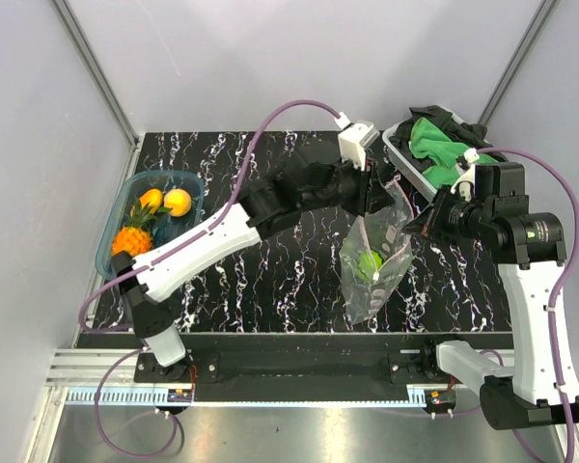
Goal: Open the zip-top bag and remove the fake food
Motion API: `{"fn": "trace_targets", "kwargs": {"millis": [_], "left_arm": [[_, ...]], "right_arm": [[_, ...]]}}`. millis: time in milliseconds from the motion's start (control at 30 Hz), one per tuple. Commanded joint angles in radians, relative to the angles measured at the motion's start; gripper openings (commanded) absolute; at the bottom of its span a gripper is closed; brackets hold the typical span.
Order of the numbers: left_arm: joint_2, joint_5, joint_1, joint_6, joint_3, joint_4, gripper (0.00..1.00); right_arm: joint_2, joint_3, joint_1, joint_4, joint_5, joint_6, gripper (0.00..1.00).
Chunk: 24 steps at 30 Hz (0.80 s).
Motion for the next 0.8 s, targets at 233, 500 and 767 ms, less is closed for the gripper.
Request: {"fn": "trace_targets", "kwargs": {"millis": [233,500,767], "left_arm": [[0.091,0.095,-0.007,-0.187,0.066,-0.087,0.17],[0.191,0.006,0.007,-0.161,0.133,-0.296,0.18],[0.18,-0.083,0.044,-0.123,0.095,-0.368,0.2]], "right_arm": [[0.012,0.028,0.002,0.068,-0.081,0.035,0.0],[0.023,0.003,0.003,0.123,-0.159,0.029,0.0],[0.053,-0.058,0.02,0.22,-0.303,0.052,0.0]]}}
